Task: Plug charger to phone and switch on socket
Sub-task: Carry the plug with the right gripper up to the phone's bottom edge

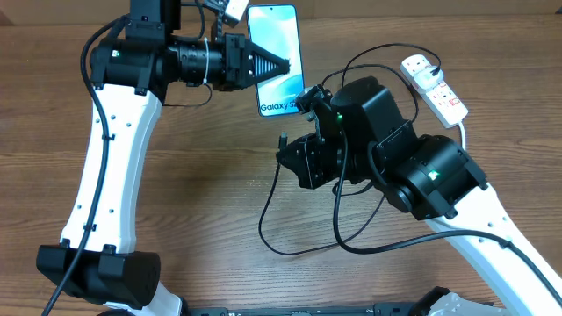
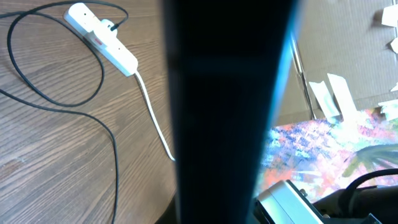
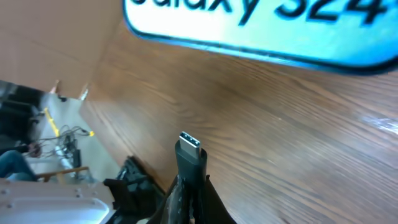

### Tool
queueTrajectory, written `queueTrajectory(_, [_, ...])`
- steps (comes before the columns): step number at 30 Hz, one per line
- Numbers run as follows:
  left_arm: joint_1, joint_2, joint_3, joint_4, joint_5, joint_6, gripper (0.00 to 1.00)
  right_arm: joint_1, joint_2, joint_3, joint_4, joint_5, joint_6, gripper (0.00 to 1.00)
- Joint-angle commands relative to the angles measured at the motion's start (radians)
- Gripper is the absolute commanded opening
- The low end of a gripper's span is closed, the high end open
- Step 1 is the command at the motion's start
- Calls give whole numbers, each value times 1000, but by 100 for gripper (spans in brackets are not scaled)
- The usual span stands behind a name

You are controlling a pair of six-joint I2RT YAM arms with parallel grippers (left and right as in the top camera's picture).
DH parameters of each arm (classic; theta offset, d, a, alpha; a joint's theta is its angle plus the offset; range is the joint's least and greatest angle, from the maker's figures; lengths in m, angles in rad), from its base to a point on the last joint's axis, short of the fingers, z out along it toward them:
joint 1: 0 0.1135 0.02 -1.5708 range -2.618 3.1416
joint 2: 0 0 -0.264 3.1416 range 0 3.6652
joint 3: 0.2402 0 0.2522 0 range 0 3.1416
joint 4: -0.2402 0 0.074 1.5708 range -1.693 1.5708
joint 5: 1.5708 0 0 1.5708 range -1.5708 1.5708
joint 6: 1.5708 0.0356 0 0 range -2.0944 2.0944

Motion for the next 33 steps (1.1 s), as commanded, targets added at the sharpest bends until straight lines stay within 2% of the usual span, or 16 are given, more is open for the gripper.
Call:
queueTrajectory(1, [-7, 2, 9, -8, 24, 51, 4, 6, 1, 11, -3, 108, 25, 4])
queueTrajectory(6, [-8, 2, 9, -41, 24, 99, 4, 6, 1, 11, 11, 104, 31, 4])
queueTrajectory(18, [-8, 2, 9, -48, 54, 124, 4, 6, 66, 11, 22, 31, 35, 4])
queueTrajectory(33, [-8, 2, 9, -64, 27, 177, 4, 6, 57, 13, 45, 24, 35, 4])
